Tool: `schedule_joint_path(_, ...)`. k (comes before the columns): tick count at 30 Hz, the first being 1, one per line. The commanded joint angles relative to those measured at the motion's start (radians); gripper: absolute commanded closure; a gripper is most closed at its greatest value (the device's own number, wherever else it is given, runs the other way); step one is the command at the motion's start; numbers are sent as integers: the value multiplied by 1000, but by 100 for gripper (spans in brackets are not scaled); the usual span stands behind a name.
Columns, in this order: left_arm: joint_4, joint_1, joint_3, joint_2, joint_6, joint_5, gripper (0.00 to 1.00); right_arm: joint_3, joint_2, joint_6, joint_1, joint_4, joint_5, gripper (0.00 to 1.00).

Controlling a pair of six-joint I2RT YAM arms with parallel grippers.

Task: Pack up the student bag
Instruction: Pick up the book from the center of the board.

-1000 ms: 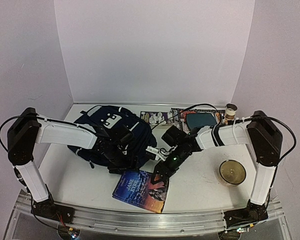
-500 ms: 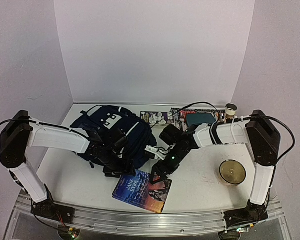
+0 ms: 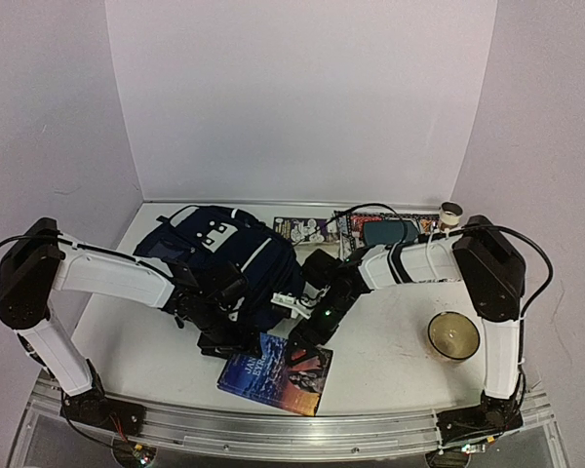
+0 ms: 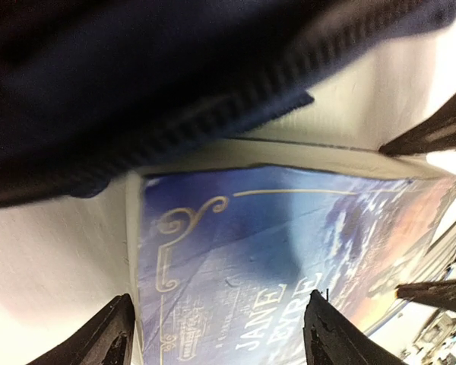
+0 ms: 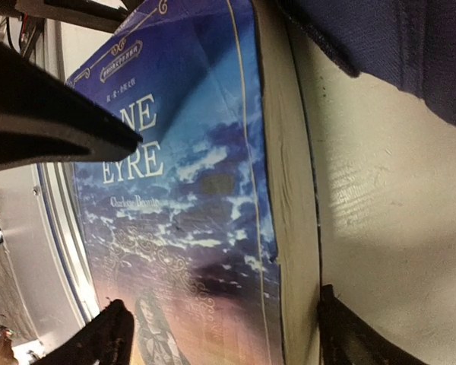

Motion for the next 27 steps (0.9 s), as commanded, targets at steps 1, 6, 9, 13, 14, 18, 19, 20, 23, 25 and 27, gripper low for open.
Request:
schedule_joint_path(1, 18, -15, 30, 16, 28, 26, 24, 10, -18, -50, 37, -166, -118, 33)
schedule_joint_path(6, 21, -16, 32, -20, 45, 4, 24, 8, -92, -39, 38, -168, -164, 50)
schedule_joint_path(9, 23, -17, 27, -43, 59, -8, 24, 23, -102, -36, 38, -175, -199, 58)
schedule_joint_path(13, 24, -16, 30, -63, 68, -17, 23, 36, -104, -35, 37, -181, -217, 70)
schedule_joint_path(14, 24, -16, 30, -69, 70, -22, 23, 37, -103, -35, 38, -184, -217, 75)
schedule_joint_path(18, 22, -16, 25, -116, 80, -56, 22, 31, -114, -37, 37, -191, -206, 100)
schedule_joint_path(19, 22, -17, 22, -131, 83, -70, 21, 30, -122, -34, 35, -191, -200, 100)
schedule_joint_path(20, 23, -17, 18, -152, 83, -84, 21, 31, -130, -29, 32, -191, -199, 100)
schedule_joint_path(23, 23, -15, 8, -220, 71, -140, 21, 29, -176, -19, 11, -189, -226, 100)
schedule_joint_path(25, 23, -15, 5, -273, 55, -189, 20, 31, -210, -8, -15, -186, -236, 100)
schedule_joint_path(27, 23, -14, 2, -328, 36, -250, 20, 35, -251, 6, -46, -181, -247, 100)
